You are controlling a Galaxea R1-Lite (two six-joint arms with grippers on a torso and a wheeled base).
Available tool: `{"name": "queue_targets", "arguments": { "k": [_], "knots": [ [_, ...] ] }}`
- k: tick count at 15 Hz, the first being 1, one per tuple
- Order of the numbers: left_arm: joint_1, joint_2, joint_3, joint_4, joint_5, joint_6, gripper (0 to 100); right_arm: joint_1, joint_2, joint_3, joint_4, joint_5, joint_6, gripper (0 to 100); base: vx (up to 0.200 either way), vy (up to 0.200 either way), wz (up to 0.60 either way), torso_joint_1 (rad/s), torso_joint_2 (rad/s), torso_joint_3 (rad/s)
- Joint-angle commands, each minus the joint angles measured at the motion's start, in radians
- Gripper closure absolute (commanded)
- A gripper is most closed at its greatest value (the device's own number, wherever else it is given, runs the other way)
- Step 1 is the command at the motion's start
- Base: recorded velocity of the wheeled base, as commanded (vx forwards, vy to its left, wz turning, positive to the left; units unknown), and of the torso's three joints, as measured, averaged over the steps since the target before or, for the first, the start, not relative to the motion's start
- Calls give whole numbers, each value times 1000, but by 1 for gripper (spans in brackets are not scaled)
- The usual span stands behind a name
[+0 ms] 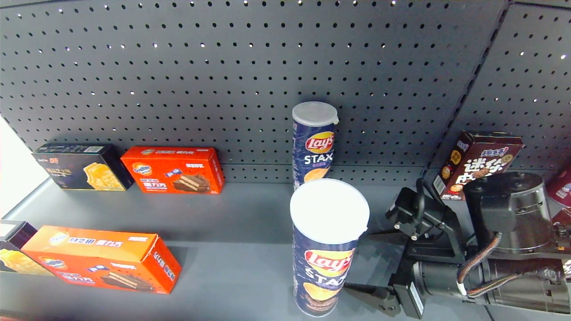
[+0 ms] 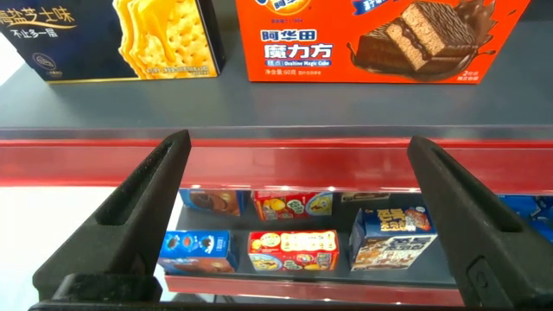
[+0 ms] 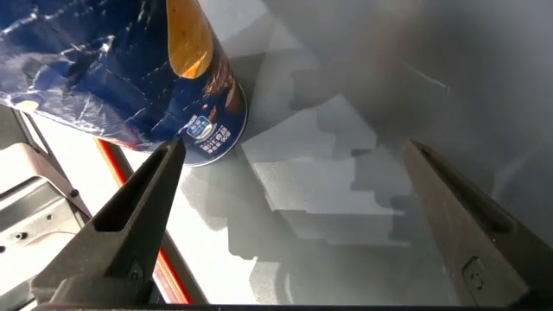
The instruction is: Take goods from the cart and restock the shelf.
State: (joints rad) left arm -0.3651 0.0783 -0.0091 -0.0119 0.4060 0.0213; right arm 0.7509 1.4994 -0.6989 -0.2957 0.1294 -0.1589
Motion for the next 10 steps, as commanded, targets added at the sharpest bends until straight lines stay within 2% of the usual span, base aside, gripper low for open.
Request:
{"name": "queue_targets", "arguments": {
  "k": [1,5,7,10],
  "knots": [
    [-2,1,0,0,1,0,0,2,10,-2,-2,-1,-1,0,0,0,0,0,0,0],
    [2,0,0,0,1,-6,0,-11,-47,-2,-20,-20,1,0,0,0,0,0,0,0],
    [0,0,0,0,1,-6,0,-76,-123,-31,-20,-22,2,0,0,0,0,0,0,0],
    [-2,1,0,0,1,-6,0,-231,-218,-129,-20,-24,4,0,0,0,0,0,0,0]
  ]
}}
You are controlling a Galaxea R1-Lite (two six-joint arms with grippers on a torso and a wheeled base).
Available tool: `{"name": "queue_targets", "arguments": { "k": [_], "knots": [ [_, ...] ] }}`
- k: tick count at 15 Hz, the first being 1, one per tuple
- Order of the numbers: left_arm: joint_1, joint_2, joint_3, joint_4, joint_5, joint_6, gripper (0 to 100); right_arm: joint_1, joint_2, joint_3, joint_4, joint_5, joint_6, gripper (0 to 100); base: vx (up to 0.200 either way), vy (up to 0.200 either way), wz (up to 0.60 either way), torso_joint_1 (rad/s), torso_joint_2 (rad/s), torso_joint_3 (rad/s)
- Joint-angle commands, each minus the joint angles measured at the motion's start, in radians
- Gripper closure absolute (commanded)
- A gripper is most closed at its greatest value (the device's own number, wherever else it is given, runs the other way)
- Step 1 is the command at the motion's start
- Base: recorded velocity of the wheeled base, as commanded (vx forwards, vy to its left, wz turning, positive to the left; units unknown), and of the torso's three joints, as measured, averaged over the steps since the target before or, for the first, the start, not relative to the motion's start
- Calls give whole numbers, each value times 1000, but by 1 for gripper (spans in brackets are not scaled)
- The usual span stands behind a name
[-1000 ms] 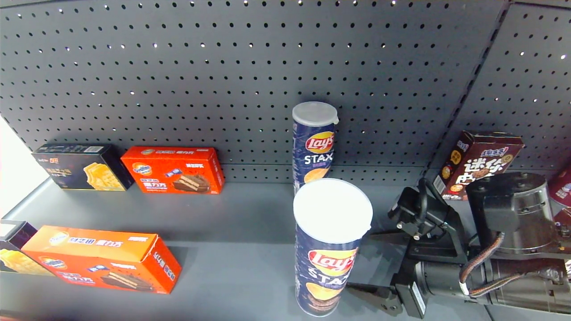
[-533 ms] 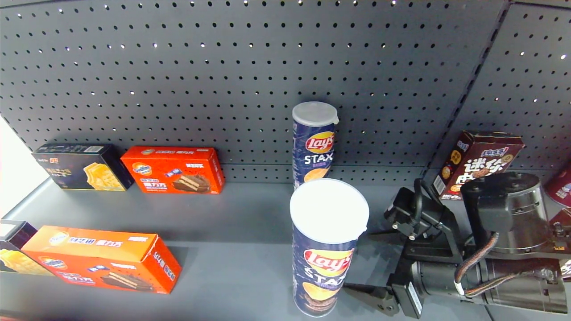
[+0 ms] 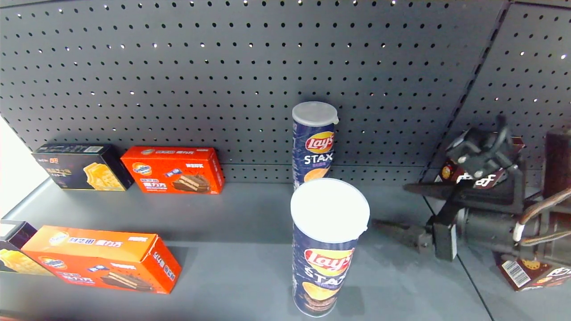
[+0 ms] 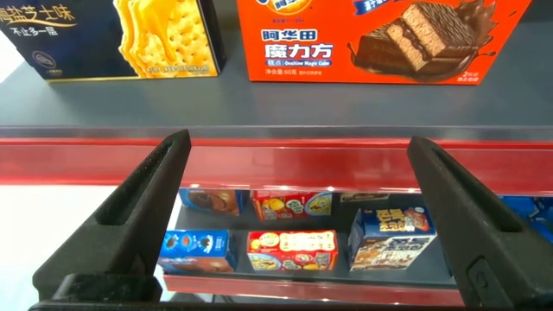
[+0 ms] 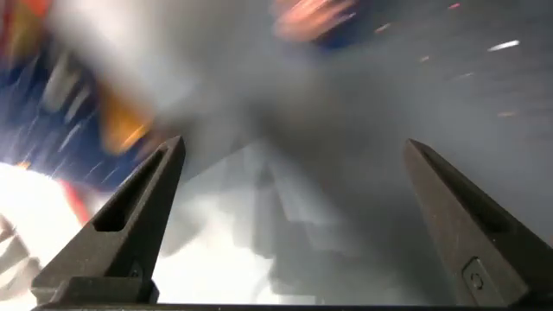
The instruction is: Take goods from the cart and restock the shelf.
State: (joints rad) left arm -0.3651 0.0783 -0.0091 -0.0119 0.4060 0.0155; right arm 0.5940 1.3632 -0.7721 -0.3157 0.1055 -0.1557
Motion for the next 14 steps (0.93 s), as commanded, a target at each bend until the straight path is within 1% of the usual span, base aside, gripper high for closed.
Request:
{"name": "queue_targets", "arguments": {
  "k": [1,2,3,4,5,6,7,9,11,13,14],
  "knots": [
    [-5,1,0,0,1,0,0,-126,-101,-105,0,0,1,0,0,0,0,0,0,0],
    [-5,1,0,0,1,0,0,-137,-105,-116,0,0,1,0,0,0,0,0,0,0],
    [-17,1,0,0,1,0,0,-224,-139,-179,0,0,4,0,0,0,0,0,0,0],
    [-17,1,0,0,1,0,0,-227,-141,-180,0,0,5,0,0,0,0,0,0,0],
    [-15,1,0,0,1,0,0,-323,-217,-171,0,0,7,0,0,0,0,0,0,0],
    [-15,1,0,0,1,0,0,-373,-268,-139,0,0,8,0,0,0,0,0,0,0],
    [-17,1,0,0,1,0,0,-428,-326,-92,1,0,8,0,0,0,0,0,0,0],
    [-18,1,0,0,1,0,0,-534,-469,53,-3,-1,22,0,0,0,0,0,0,0],
    [-18,1,0,0,1,0,0,-634,-628,212,-23,-40,25,0,0,0,0,0,0,0],
    [-18,1,0,0,1,0,0,-715,-771,321,-14,-40,27,0,0,0,0,0,0,0],
    [-18,1,0,0,1,0,0,-732,-834,369,-5,-38,27,0,0,0,0,0,0,0]
  ]
}}
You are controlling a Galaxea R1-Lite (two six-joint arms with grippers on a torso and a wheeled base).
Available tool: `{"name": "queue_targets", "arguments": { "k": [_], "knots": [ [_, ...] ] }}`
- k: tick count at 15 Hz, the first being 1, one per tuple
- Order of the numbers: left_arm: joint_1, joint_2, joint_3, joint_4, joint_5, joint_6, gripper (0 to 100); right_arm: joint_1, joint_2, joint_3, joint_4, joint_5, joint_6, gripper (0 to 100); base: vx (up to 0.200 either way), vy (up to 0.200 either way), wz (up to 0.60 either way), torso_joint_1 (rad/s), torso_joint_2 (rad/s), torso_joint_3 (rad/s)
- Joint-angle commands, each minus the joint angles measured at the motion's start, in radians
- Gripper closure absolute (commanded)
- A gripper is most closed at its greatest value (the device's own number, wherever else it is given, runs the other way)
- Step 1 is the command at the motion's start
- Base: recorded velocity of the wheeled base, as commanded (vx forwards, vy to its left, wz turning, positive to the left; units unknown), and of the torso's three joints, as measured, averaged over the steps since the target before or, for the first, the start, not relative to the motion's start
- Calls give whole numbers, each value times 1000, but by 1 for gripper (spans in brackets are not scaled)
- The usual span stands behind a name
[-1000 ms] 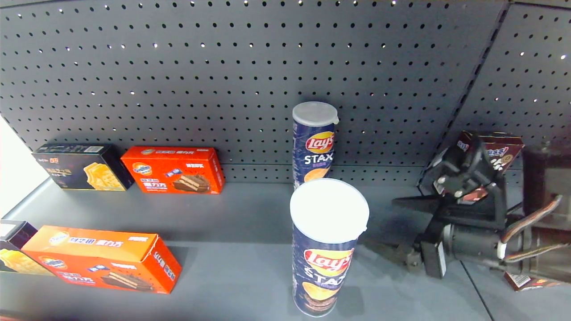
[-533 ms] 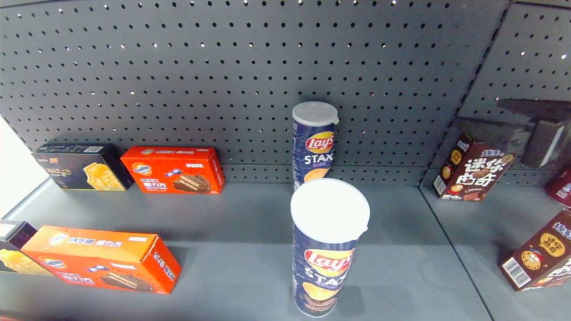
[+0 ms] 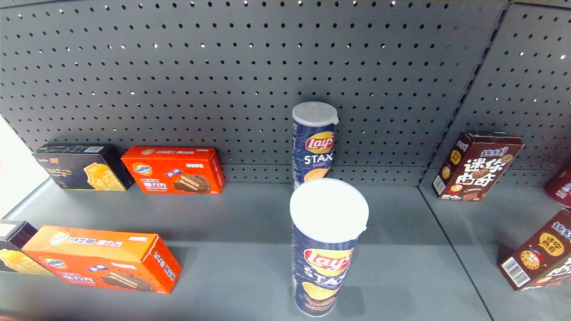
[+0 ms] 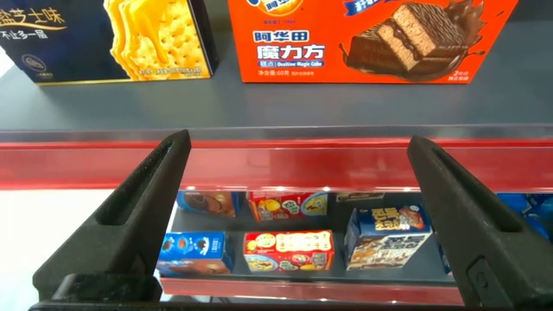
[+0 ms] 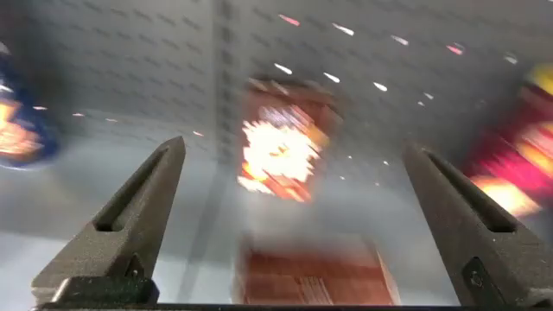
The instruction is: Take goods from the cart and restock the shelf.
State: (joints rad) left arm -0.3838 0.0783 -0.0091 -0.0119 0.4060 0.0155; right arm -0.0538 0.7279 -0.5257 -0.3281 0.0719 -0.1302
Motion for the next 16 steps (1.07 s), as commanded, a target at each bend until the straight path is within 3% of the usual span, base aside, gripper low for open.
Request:
{"name": "queue_targets", "arguments": {
  "k": [1,4,6,7,8,10,12,14,15,16],
  "knots": [
    [-1,1,0,0,1,0,0,-84,-260,167,23,-4,3,0,0,0,0,0,0,0],
    [2,1,0,0,1,0,0,-80,-449,283,124,-3,44,0,0,0,0,0,0,0],
    [3,1,0,0,1,0,0,-81,-639,378,268,-15,104,0,0,0,0,0,0,0],
    [3,1,0,0,1,0,0,-81,-639,378,268,-15,104,0,0,0,0,0,0,0],
    [3,1,0,0,1,0,0,-81,-634,426,242,-118,119,0,0,0,0,0,0,0],
    [10,1,0,0,1,1,0,-81,-634,526,241,-190,127,0,0,0,0,0,0,0],
    [14,1,0,0,1,11,0,-81,-633,526,320,-123,119,0,0,0,0,0,0,0],
    [16,1,0,0,1,35,0,-80,-633,526,334,-112,116,0,0,0,0,0,0,0],
    [33,11,-2,-2,11,72,0,-80,-633,526,333,-112,121,0,0,0,0,0,0,0],
    [94,29,-3,-2,20,93,0,-81,-633,526,333,-112,121,0,0,0,0,0,0,0]
  ]
}}
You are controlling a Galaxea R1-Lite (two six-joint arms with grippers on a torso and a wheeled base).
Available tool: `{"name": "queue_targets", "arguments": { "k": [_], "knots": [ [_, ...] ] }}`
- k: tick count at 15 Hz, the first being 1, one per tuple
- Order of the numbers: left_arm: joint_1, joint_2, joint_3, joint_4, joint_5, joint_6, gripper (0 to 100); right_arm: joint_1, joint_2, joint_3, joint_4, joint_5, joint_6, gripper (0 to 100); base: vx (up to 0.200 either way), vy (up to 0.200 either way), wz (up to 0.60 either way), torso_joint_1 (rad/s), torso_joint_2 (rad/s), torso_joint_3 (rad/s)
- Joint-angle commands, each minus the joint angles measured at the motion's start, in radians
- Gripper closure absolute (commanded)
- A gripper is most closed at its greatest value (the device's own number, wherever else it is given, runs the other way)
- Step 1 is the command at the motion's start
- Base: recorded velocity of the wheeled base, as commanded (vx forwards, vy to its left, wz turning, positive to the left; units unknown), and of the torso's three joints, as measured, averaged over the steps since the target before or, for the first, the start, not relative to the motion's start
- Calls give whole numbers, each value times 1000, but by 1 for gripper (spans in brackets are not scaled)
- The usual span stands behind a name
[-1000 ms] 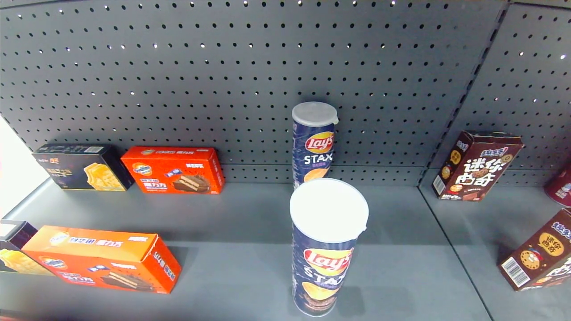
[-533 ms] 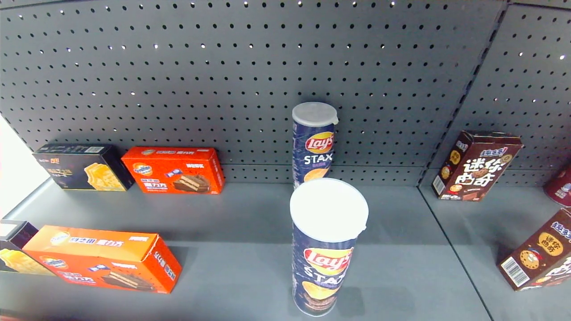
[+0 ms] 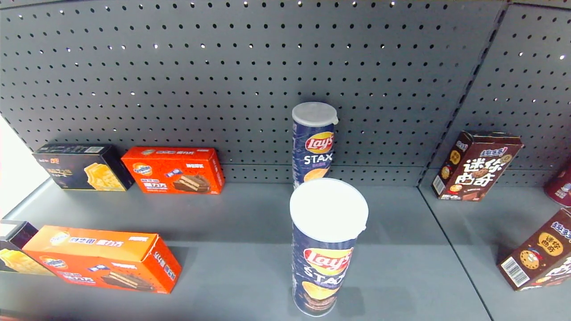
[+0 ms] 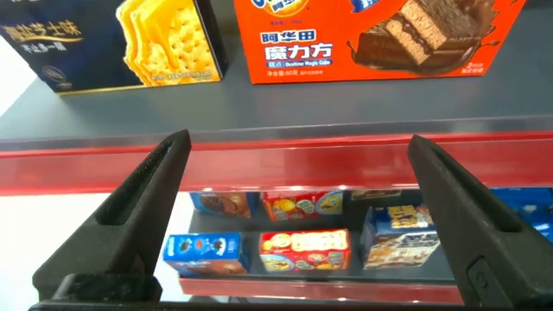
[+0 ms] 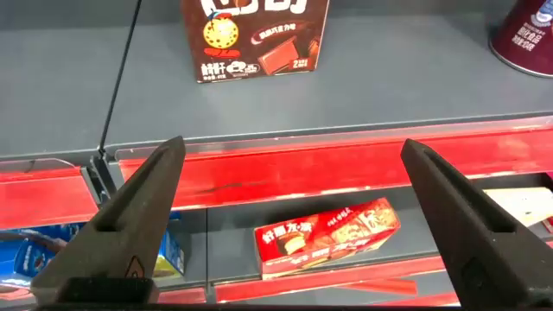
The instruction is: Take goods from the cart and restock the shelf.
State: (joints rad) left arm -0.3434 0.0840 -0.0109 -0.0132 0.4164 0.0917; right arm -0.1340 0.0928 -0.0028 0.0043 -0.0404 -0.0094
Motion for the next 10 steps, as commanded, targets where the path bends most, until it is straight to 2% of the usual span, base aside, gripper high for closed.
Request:
{"name": "queue_targets", "arguments": {
  "k": [1,2,4,6,7,8,10],
  "knots": [
    [138,52,-1,-1,9,31,0,-1,2,3,0,1,0,0,0,0,0,0,0,0],
    [205,60,-1,-2,4,37,0,-1,2,3,0,1,-1,0,0,0,0,0,0,0],
    [276,57,-1,-2,9,40,0,-1,2,3,0,1,-1,0,0,0,0,0,0,0],
    [385,13,-1,-4,-1,59,0,-1,2,3,0,1,-1,0,0,0,0,0,0,0],
    [386,-1,-1,-7,-5,57,0,-1,2,3,0,1,-1,0,0,0,0,0,0,0],
    [342,-55,2,-13,-99,54,0,-1,2,3,0,1,-1,0,0,0,0,0,0,0],
    [342,-81,11,-34,-268,34,0,-1,2,3,0,2,-1,0,0,0,0,0,0,0]
  ]
}}
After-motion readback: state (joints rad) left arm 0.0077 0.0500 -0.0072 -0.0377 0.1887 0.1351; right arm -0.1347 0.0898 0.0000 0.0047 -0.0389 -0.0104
